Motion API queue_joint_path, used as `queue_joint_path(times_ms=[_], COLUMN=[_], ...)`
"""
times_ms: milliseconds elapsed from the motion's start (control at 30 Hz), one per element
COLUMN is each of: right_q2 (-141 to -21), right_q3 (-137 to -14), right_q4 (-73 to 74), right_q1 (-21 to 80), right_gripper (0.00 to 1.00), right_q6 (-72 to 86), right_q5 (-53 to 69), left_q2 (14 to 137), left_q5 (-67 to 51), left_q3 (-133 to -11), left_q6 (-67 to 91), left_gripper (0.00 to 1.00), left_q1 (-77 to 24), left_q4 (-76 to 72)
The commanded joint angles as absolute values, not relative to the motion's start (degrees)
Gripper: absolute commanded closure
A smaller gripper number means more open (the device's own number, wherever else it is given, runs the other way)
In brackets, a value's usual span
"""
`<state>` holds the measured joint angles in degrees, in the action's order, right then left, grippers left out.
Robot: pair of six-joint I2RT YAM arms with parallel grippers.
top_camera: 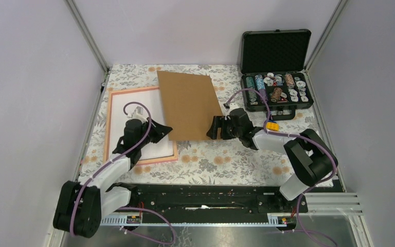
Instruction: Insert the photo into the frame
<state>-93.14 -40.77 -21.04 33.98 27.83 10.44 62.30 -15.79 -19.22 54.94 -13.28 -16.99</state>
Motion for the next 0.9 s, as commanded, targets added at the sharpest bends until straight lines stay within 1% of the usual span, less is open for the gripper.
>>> queue_joint_path(times_ms=[0, 100, 200, 300, 400, 467, 567, 667, 800, 867], right_q2=[-88.9, -82.8, -76.6, -71.1, -68.7, -69.0, -70.4, -74.7, -83.7, -87.5], right_q3=[-40.0, -41.5, -43.9, -45.1, -46.8, -48.5, -50.2, -52.7, -58.7, -59.6], right_q4=[-9.0, -2.2, 7.2, 11.1, 12.5, 13.2, 11.7, 8.9, 9.3, 7.3], right_q1=[35.0, 35.2, 36.3, 41.0, 47.6, 52.8, 62.4, 70.1, 75.3, 76.6], right_gripper=[0.13, 0.13, 0.13, 0.11, 0.1, 0.1, 0.09, 0.1, 0.12, 0.12], right_q6=[25.0, 22.7, 19.9, 16.9, 13.9, 11.4, 7.2, 4.4, 3.4, 2.2], right_q5=[10.3, 4.9, -1.1, -6.3, -11.1, -16.1, -26.6, -36.8, -51.3, -55.2], left_q2=[56.0, 54.6, 54.7, 54.8, 54.2, 53.6, 53.0, 52.7, 51.4, 51.3], left_q5=[-15.0, -14.3, -16.1, -16.7, -16.7, -17.2, -16.9, -16.7, -16.2, -15.9], left_q3=[-26.2, -31.4, -35.9, -40.7, -44.2, -45.4, -46.6, -47.6, -48.1, -49.1], left_q6=[48.9, 48.2, 47.7, 47.3, 47.1, 47.3, 48.1, 48.9, 49.2, 48.6], left_gripper=[1.0, 1.0, 1.0, 1.0, 1.0, 1.0, 1.0, 1.0, 1.0, 1.0], left_q1=[-13.6, -13.6, -13.6, -13.6, -13.6, -13.6, -13.6, -13.6, -13.6, -13.6], left_q4=[-6.4, 2.7, 8.4, 13.6, 17.5, 18.6, 20.2, 21.5, 22.3, 23.5])
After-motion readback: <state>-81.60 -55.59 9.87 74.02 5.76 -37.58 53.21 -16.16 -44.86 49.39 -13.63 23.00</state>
